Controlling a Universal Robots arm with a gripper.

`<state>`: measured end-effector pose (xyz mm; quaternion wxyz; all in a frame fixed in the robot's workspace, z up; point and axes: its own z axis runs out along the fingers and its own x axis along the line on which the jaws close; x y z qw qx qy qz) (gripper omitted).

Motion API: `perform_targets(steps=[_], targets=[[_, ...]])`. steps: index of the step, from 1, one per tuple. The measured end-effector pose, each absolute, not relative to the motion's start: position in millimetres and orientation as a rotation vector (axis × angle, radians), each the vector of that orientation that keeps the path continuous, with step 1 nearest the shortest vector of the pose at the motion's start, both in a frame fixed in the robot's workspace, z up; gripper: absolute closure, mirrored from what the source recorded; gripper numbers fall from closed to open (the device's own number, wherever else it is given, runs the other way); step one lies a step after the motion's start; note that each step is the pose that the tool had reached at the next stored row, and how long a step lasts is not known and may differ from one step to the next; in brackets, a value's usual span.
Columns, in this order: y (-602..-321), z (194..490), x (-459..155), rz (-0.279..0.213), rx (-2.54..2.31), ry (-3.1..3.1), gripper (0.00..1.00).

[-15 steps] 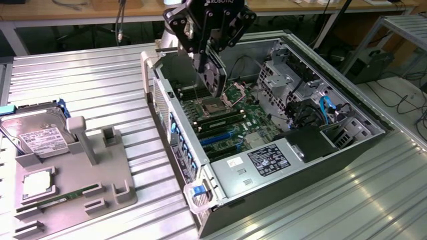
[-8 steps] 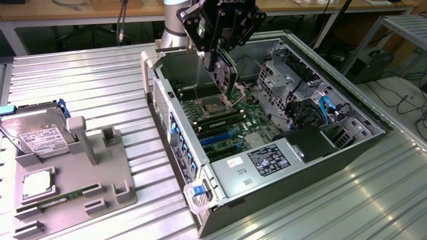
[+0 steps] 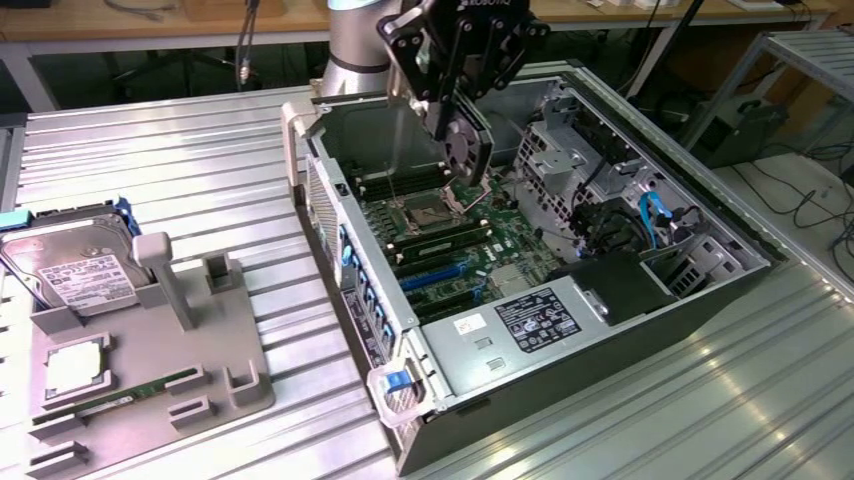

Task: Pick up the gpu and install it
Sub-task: 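Pick up the gpu and move the gpu toward the slot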

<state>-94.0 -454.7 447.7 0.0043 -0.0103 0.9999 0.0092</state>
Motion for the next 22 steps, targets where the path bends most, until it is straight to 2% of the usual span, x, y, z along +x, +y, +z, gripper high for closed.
perform_targets(steps=[22], targets=[[-455, 447, -45, 0.029, -0.034, 3.133, 0.73]])
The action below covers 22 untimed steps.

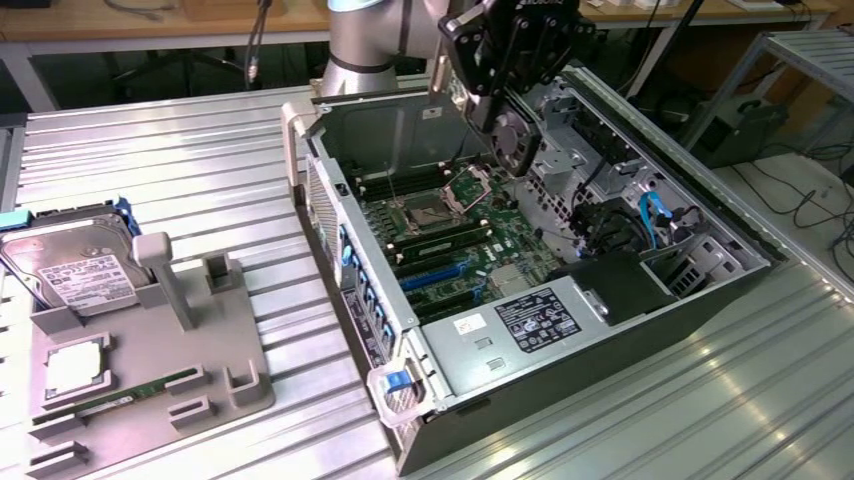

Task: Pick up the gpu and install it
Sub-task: 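Pick up the gpu and move the gpu toward the slot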

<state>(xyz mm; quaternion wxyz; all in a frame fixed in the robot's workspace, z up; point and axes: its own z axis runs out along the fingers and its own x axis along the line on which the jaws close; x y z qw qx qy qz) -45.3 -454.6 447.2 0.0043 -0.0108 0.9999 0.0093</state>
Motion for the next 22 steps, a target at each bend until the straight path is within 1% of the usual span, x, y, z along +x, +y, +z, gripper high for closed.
perform_targets(steps=[11, 22], targets=[[-455, 446, -13, 0.029, -0.034, 3.133, 0.73], [-455, 446, -13, 0.029, -0.034, 3.133, 0.73]])
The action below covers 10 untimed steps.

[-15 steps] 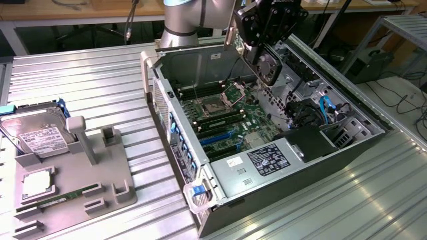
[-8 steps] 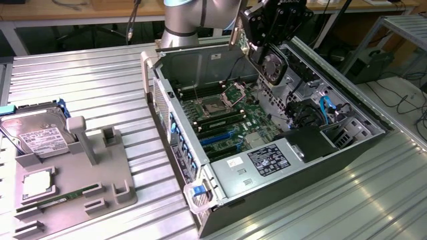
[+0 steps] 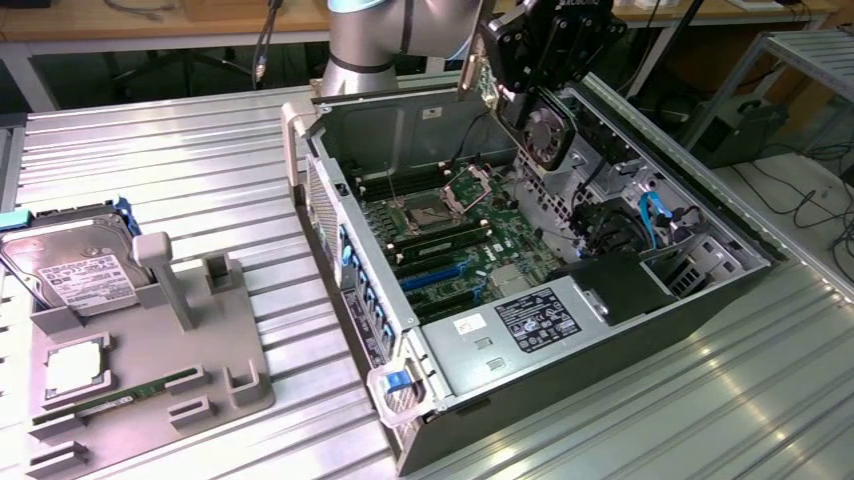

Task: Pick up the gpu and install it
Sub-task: 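Pick up the gpu and move the gpu toward the slot, then insert the gpu into the slot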

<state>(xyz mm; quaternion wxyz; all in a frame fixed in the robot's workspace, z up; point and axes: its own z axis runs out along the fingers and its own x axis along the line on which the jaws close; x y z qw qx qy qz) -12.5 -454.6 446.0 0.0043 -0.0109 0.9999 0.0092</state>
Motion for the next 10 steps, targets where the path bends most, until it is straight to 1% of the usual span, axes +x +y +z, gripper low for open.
perform_targets(steps=[10], targets=[[-454.6, 446.0, -12.5, 0.029, -0.104, 3.131, 0.73]])
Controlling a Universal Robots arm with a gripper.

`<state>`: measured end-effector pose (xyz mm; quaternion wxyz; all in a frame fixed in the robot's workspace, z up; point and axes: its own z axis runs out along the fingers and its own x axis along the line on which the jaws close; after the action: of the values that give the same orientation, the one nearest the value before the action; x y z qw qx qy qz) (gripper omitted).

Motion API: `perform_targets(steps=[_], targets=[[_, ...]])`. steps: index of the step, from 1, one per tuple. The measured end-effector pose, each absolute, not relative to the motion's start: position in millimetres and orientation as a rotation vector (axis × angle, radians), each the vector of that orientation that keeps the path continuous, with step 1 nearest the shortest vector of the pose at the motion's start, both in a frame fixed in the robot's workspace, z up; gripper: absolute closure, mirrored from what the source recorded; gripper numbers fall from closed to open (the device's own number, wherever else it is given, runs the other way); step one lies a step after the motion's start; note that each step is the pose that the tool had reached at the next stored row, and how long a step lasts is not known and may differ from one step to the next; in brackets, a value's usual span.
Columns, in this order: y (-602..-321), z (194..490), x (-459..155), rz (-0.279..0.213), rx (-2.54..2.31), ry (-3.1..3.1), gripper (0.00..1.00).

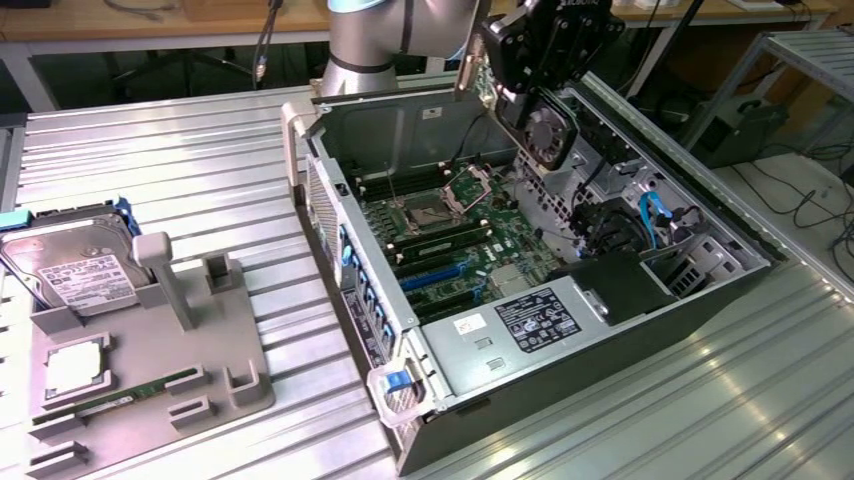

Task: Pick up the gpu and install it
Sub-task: 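Insert the gpu into the slot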

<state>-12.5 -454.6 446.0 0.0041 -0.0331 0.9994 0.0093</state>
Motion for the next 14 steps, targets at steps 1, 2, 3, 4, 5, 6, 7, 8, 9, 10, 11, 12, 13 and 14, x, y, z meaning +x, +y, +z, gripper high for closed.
perform_targets(steps=[1, 2, 3, 4, 5, 6, 7, 8, 9, 10, 11, 12, 13, 14], targets=[[-454.6, 446.0, -12.6, 0.030, -0.140, 3.130, 0.73], [-454.6, 446.0, -12.5, 0.030, -0.182, 3.128, 0.73], [-454.6, 446.0, -12.6, 0.031, -0.211, 3.127, 0.73], [-454.6, 446.0, -12.5, 0.030, -0.229, 3.126, 0.73], [-454.6, 446.0, -12.6, 0.031, -0.246, 3.124, 0.73], [-454.6, 446.0, -12.6, 0.031, -0.262, 3.123, 0.73], [-454.7, 446.0, -12.6, 0.031, -0.274, 3.122, 0.73], [-454.9, 446.0, -12.7, 0.031, -0.289, 3.121, 0.73], [-454.9, 446.0, -12.7, 0.031, -0.304, 3.120, 0.73], [-454.9, 446.0, -12.7, 0.031, -0.320, 3.118, 0.73], [-454.9, 446.0, -12.7, 0.032, -0.342, 3.116, 0.73], [-455.0, 446.0, -12.7, 0.032, -0.373, 3.113, 0.73], [-455.0, 446.0, -12.7, 0.032, -0.391, 3.110, 0.73], [-455.0, 446.0, -12.7, 0.032, -0.405, 3.109, 0.73]])
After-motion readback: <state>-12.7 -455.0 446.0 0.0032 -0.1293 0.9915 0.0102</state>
